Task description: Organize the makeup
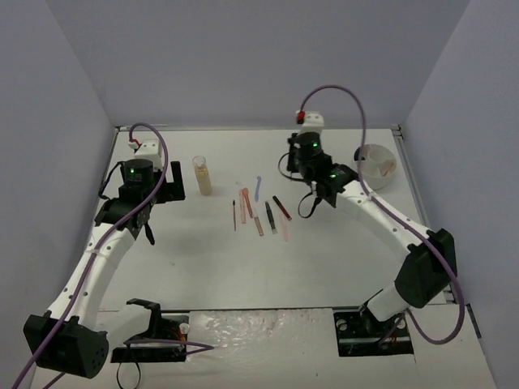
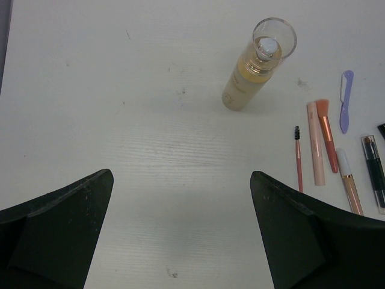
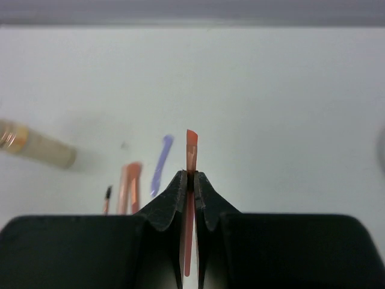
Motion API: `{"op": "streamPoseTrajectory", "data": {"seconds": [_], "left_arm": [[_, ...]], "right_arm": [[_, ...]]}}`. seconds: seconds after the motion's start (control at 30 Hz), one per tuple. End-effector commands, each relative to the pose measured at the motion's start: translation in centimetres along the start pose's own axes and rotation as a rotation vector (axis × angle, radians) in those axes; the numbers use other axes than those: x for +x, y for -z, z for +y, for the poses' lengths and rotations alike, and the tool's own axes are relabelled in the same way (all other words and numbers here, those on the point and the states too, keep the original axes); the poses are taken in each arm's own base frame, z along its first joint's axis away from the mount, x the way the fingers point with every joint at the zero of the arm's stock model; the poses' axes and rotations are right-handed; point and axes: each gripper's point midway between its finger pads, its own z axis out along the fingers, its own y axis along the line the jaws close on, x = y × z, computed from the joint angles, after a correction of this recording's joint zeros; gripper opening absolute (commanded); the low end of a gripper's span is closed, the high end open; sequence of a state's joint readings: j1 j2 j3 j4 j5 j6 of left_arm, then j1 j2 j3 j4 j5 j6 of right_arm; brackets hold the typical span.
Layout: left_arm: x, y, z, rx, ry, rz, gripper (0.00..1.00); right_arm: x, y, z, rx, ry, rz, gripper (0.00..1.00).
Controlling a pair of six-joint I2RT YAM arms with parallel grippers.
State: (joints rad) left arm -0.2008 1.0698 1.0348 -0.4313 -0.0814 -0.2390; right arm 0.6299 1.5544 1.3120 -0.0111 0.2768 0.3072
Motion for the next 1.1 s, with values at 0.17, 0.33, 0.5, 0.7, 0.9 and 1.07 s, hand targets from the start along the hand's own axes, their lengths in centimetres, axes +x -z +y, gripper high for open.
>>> {"op": "streamPoseTrajectory", "data": {"seconds": [0.17,0.33,0.5,0.7,0.9,1.07], "left_arm": [[-2.7,0.7,-0.1,0.005,0.027,-0.072,0.97],[-2.6,0.6,-0.1,0.002,0.026,-0.07,0.97],[-2.5,0.5,-0.2,0.007,0.024,-0.059,0.97],[-2.6,0.6,0.1,-0.007,0.018,-0.062,0.97],[-2.6,0.6,0.1,-0.009,0.016,-0.06,0.97],[-2.6,0.6,0.2,-0.011,0.013,-0.058,0.97]], "right_arm": [[-11.1,6.5,-25.3,0.506,-0.201,-0.468,0.0],[-12.0,7.6,-33.1,0.643,-0.262,-0.559,0.0],[-11.6,5.0,-36.6,0.686,-0.25,-0.554,0.0],[-10.3,1.8,-38.9,0.715,-0.23,-0.524,0.0],[-8.5,-1.1,-39.6,0.694,-0.217,-0.492,0.0],[-6.2,-3.1,-40.1,0.694,-0.226,-0.45,0.0]]}}
